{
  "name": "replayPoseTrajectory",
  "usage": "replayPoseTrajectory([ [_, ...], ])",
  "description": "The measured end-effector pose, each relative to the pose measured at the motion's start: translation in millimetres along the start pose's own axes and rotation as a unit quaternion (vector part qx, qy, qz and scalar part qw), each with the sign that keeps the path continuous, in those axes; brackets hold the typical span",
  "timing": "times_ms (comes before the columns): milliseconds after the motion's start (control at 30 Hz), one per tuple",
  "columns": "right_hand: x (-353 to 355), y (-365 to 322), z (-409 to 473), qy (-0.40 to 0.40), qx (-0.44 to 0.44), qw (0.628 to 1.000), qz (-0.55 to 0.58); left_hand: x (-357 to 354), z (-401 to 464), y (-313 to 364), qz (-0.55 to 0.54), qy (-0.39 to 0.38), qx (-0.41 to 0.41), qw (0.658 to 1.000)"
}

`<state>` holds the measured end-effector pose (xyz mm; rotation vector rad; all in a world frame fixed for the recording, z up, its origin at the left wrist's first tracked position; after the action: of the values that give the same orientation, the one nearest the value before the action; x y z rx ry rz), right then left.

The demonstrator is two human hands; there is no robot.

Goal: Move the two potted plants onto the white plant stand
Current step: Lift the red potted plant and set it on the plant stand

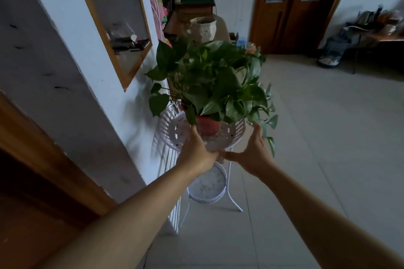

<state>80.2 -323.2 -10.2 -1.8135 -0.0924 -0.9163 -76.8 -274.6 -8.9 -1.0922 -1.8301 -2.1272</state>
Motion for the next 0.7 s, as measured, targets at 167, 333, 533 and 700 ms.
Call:
replayPoseTrajectory([
  [167, 51, -3, -9, -0.006, -0.035, 0.999, -0.016, -4, -9, 51, 0.001, -0.005, -0.013, 1.0],
  [333, 104, 9, -7, -0.015, -0.038, 0.999, 0.008, -25, -13, 103, 0.034, -0.003, -0.022, 0.999],
  [533, 178, 35, 0, -0.046, -0.009, 0.999, 0.016, -73, -15, 172, 0.038, 0.024, 0.016, 0.999],
  [700, 229, 49, 14, -0.073, 0.018, 0.997, 0.012, -101, -7, 224, 0.079, 0.045, 0.04, 0.995],
])
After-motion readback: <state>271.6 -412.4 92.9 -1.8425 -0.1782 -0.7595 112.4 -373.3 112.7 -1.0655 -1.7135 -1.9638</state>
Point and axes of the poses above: each hand's wrist, its own z-axis towards the middle knuckle, its own x-axis out of the back of the hand, y = z × x, the point moved 10 cm from there along z, towards the middle knuckle, and after that the axes turned 12 degrees about -x, right-handed, at the moved point
